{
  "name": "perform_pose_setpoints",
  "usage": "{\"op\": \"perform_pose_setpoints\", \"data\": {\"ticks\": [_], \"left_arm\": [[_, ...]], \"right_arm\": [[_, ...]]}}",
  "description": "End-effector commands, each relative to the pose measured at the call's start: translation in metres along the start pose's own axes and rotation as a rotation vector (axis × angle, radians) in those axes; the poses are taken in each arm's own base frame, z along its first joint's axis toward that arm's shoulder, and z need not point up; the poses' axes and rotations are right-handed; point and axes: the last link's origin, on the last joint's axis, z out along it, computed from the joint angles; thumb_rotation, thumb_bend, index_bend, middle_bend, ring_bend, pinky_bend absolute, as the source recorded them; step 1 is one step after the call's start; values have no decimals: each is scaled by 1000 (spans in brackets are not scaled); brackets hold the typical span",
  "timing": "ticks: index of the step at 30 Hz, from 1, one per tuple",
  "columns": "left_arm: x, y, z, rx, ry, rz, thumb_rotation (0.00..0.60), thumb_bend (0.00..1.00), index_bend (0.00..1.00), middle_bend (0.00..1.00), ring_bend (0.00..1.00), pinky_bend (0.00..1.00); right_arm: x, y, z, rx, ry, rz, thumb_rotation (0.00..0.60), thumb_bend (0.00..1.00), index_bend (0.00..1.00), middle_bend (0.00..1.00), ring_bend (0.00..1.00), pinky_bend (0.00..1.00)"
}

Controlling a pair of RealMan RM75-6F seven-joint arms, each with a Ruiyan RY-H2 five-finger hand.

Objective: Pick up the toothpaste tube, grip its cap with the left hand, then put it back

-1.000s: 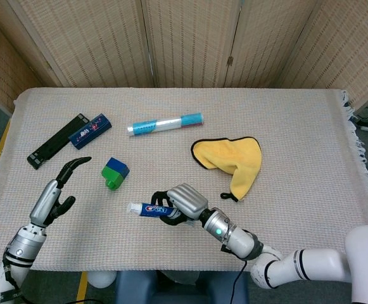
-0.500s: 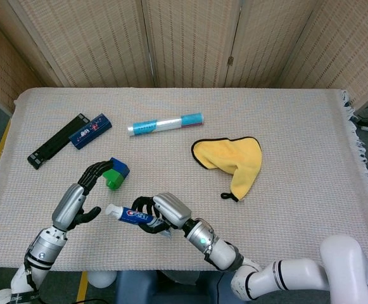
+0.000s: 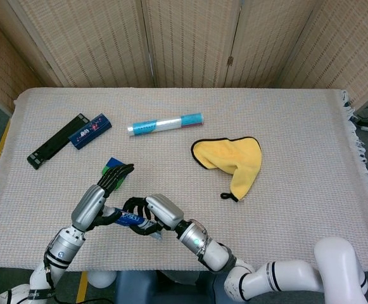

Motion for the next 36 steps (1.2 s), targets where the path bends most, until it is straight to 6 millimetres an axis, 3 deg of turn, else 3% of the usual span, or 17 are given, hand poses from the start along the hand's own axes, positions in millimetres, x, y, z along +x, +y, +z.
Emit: {"op": "perform_pose_setpoints", "data": {"ticks": [1,24,28,36], "left_arm": [[-1,0,0,0,-5,-4,0,145,94,91,38,0],[-11,4,3,-10,3,-37,0,145,78,85,30,0],[-4,0,1,2,14,-15,0,145,78,85,30,0],[18,-21,-10,56,29,63,0,146,67,76,20,0]], "right_arm": [[0,-2,0,10,6,5,600,803,735,637,726,635],[-8,-6,4,36,67,66,600,823,757,653,737,646],[0,1,-2,12,25,-20,600,823,757,653,740,646],[31,27,-20,-107,-118,-347,600,823,757,644,745,646]]}}
